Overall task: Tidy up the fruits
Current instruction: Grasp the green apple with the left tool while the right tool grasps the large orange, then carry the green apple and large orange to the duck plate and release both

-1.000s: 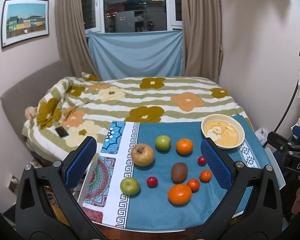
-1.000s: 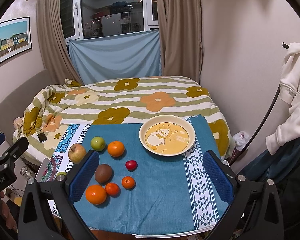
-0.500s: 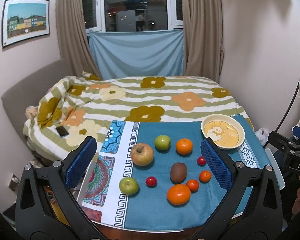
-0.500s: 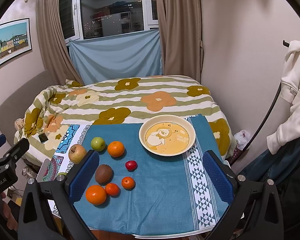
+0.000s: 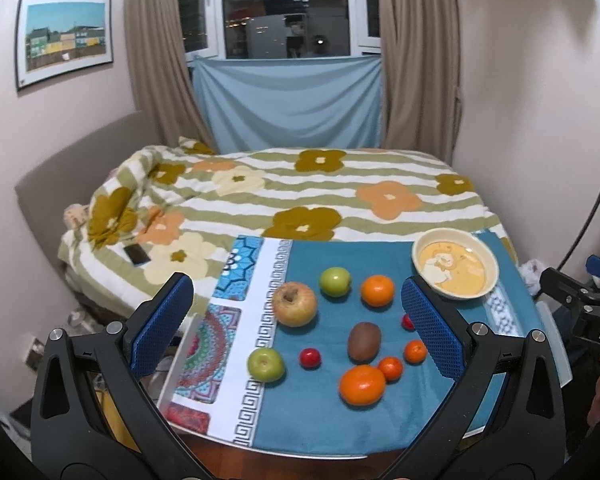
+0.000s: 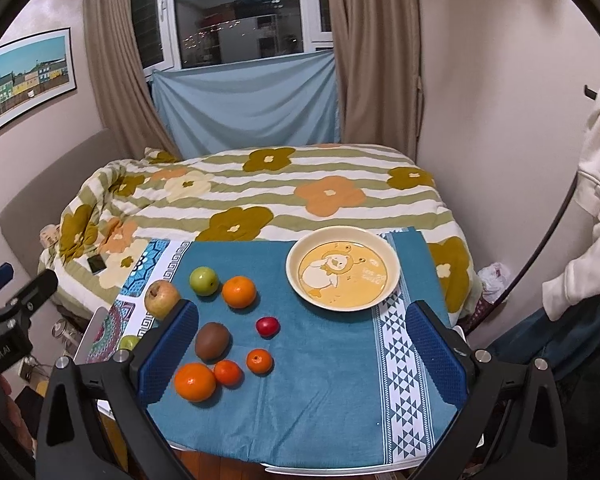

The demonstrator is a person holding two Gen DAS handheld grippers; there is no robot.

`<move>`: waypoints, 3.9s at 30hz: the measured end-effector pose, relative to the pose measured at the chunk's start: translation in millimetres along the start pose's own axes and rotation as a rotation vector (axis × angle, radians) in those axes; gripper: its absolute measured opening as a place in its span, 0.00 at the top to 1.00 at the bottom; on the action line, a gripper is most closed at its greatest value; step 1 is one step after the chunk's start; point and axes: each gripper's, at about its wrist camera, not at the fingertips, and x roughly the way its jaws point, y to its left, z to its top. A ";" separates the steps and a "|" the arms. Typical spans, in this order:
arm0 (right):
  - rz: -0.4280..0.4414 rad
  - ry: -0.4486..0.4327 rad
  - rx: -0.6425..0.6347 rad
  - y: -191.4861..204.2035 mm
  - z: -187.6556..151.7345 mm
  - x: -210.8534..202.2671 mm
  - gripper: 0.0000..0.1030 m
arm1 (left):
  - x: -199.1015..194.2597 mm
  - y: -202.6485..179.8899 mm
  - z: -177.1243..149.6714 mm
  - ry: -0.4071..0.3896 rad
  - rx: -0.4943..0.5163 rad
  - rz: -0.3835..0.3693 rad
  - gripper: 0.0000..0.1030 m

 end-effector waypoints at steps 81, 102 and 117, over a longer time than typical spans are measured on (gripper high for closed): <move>0.023 0.391 0.173 109.6 -86.2 158.4 0.46 | 180.9 81.7 -92.6 0.416 0.367 -0.392 0.44; 0.062 0.227 0.120 -31.1 11.7 148.2 0.46 | 185.7 -40.1 14.8 0.305 0.215 -0.408 0.44; 0.142 0.257 0.066 -159.8 46.4 222.2 0.46 | 259.4 -212.9 42.3 0.339 0.216 -0.414 0.44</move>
